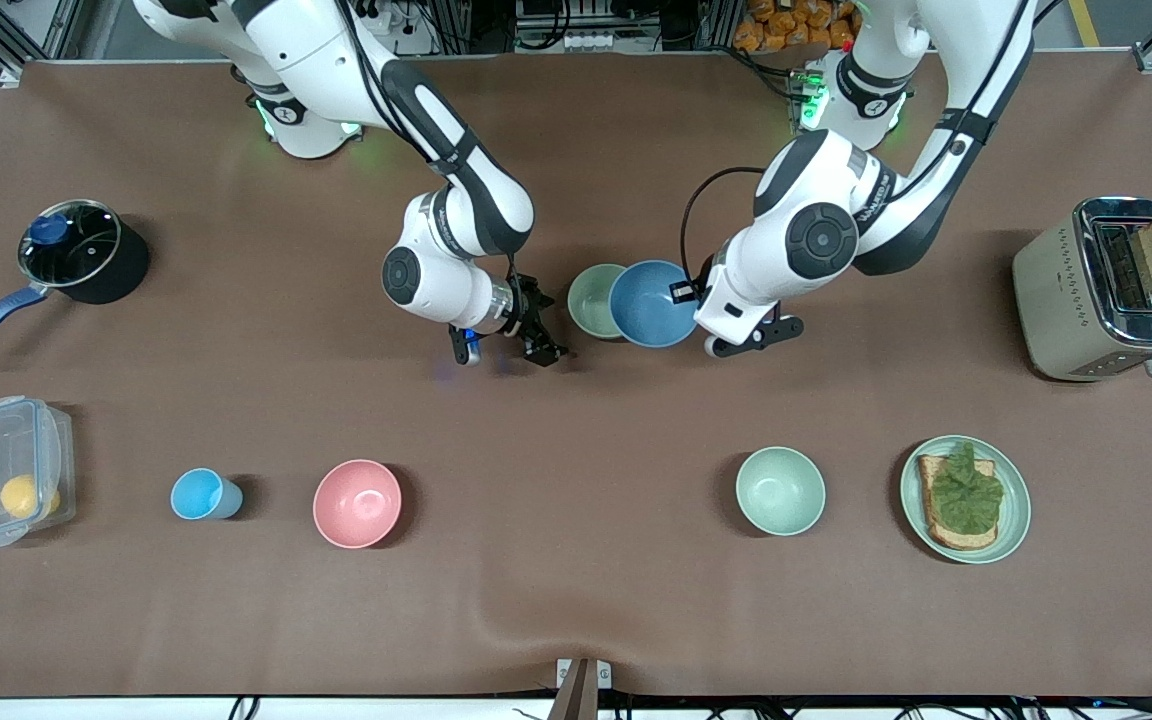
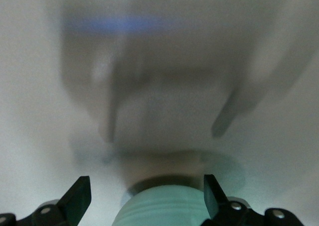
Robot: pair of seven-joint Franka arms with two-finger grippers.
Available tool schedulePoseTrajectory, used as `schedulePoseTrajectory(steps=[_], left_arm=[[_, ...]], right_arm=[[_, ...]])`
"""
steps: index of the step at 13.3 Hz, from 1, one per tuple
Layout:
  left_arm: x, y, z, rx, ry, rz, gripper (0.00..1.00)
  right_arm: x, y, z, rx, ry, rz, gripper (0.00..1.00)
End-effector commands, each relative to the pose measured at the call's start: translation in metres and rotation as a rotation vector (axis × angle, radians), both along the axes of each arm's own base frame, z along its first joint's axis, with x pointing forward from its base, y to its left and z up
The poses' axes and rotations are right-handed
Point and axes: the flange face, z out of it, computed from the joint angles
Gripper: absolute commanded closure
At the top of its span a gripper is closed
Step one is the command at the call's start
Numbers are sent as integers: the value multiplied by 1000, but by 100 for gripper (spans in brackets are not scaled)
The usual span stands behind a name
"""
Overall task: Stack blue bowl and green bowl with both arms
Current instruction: 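Bring the blue bowl over the green bowl with the left gripper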
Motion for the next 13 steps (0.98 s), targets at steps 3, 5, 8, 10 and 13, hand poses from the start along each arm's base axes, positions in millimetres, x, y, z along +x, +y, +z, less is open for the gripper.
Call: schedulePoseTrajectory(steps=[3,5,8,10,13], left_arm=[[-25,-7,-16,-15,-32,45,100],[-32,-19,-19,-21,-32,49,100],[-43,-33,-28,-31,-43,57,100],[-49,-41,-39,-43,-50,60,100],[-54,-45,-55,-54,-56,65,100]], right_arm=[[3,1,-10,34,34,-62,0],[-1,6,-10,34,31,-52,0],[-2,7,-11,34,33,-50,0],[-3,6,-12,32,34,-49,0],[-6,9,-11,33,37,-47,0]])
